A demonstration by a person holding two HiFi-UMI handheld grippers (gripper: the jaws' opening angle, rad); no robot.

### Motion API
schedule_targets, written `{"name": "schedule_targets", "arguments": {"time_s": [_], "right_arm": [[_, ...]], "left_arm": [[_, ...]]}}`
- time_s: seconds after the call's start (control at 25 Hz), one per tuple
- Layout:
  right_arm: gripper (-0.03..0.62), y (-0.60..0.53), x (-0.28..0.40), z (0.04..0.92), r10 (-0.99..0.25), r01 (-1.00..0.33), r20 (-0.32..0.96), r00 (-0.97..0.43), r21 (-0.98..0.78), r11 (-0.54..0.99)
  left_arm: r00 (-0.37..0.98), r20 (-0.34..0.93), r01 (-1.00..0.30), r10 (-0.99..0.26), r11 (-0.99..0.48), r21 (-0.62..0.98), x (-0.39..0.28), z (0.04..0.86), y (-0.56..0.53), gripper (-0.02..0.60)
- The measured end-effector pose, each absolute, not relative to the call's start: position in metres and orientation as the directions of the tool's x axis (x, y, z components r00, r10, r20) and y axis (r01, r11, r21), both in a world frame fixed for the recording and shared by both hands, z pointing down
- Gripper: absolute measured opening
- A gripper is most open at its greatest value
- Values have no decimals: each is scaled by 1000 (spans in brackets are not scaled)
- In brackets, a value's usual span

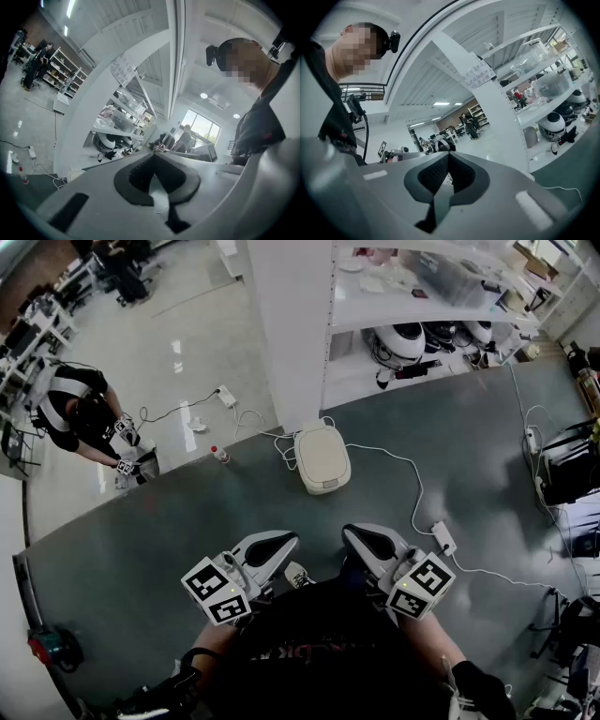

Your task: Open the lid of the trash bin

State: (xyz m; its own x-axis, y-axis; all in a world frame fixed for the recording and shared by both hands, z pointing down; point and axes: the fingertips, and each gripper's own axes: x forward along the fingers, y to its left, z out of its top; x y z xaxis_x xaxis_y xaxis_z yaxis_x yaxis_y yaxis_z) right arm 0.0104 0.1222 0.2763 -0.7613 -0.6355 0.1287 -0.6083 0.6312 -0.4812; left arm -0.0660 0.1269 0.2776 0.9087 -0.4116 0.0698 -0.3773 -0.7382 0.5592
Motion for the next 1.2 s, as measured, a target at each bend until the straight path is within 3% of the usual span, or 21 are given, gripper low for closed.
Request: {"name": "schedule_targets", "arguments": {"time_s": [1.2], "right_arm": [[6,135,-9,257,-579,-514,27,-815,-495,700]], "left_arm": [[904,76,-394,-421,-750,531,-81,275,146,3]]}}
